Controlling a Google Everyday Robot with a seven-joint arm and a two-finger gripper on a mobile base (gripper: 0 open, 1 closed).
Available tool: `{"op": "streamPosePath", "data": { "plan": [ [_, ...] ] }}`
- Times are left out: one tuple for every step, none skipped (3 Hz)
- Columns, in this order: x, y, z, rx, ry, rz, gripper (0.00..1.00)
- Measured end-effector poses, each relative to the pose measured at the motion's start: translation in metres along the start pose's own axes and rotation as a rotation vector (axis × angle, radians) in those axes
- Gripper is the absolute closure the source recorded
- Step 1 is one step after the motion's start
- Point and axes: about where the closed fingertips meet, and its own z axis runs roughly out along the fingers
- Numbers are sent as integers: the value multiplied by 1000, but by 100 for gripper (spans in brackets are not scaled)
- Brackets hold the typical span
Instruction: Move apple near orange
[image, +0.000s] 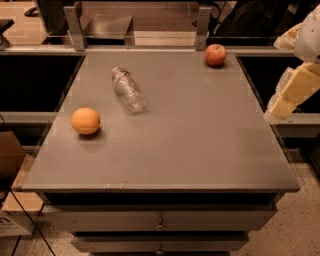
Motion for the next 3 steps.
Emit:
{"op": "streamPosePath", "data": {
  "plan": [
    [-2,-4,4,13,-44,22,0],
    [-19,-20,15,64,-157,53,0],
    [-37,-55,28,159,-252,103,0]
  ]
}}
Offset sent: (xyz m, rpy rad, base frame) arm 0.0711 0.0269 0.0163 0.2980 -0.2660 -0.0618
